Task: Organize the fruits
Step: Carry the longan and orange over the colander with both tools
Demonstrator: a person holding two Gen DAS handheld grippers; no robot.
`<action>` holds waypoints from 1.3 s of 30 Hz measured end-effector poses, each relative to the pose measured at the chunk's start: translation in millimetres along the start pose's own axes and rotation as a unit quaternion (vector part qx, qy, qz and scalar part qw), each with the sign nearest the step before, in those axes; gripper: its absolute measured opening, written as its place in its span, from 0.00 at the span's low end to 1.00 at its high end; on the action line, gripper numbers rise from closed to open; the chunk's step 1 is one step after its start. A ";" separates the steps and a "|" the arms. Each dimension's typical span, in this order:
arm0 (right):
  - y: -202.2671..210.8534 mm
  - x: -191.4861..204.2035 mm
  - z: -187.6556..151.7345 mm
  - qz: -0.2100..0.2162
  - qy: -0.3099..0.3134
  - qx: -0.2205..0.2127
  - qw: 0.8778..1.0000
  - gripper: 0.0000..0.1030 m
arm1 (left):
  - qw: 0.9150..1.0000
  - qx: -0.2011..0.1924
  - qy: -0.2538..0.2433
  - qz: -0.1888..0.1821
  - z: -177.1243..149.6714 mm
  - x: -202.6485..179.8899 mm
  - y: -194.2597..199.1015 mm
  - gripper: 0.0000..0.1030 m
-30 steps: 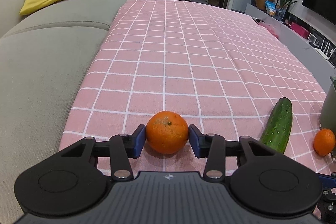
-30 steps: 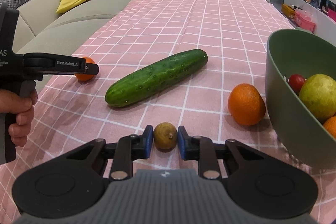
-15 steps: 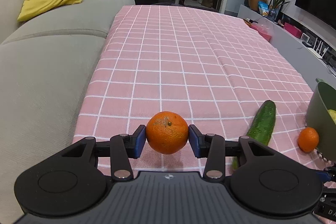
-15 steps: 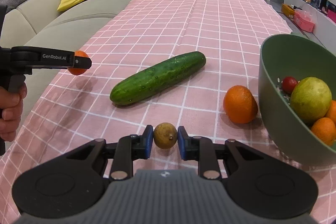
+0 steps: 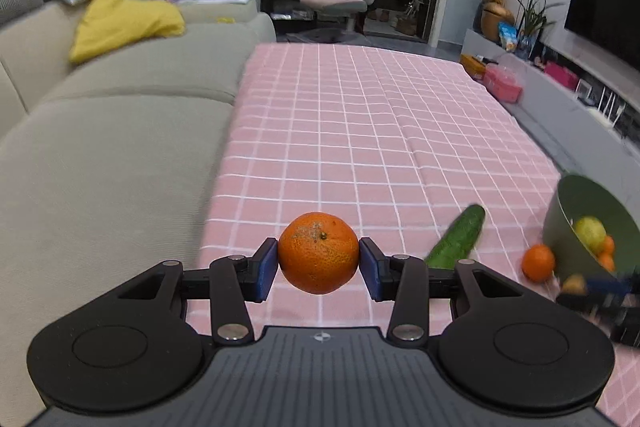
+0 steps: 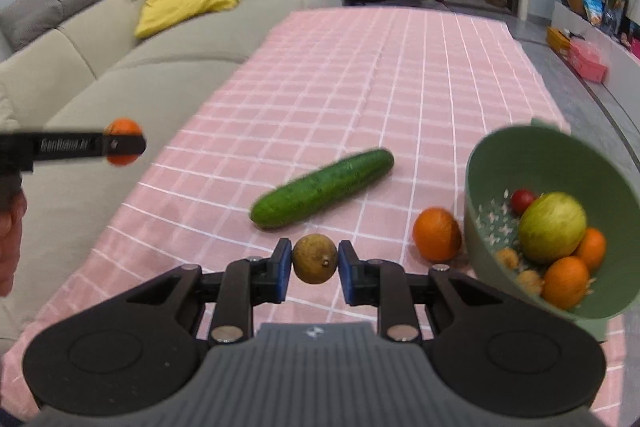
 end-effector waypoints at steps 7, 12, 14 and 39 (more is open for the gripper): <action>71.7 -13.4 -15.6 0.018 0.015 -0.022 0.999 0.20 | 0.998 0.003 -0.052 -0.020 -31.0 -51.8 62.2 0.48; 118.5 -48.6 -43.4 0.018 -0.005 -0.021 1.000 0.20 | 0.994 0.013 -0.095 -0.054 -50.4 -100.0 84.8 0.48; 136.4 -65.0 -52.4 0.013 -0.014 -0.021 1.000 0.20 | 0.991 0.014 -0.117 -0.070 -52.1 -122.9 91.0 0.48; 119.8 -183.0 39.7 0.043 0.035 -0.010 0.998 0.20 | 0.924 0.047 -0.371 -0.083 29.2 -321.3 -72.6 0.48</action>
Point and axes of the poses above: each gripper's, at about its wrist camera, not at the fingertips, and y roughly against the way its jaws point, x to its left, z to its top, the point moved 6 cm from there along -y, roughly the way its jaws point, and after that the axes turned 10 degrees about x, right-handed, at the moved point
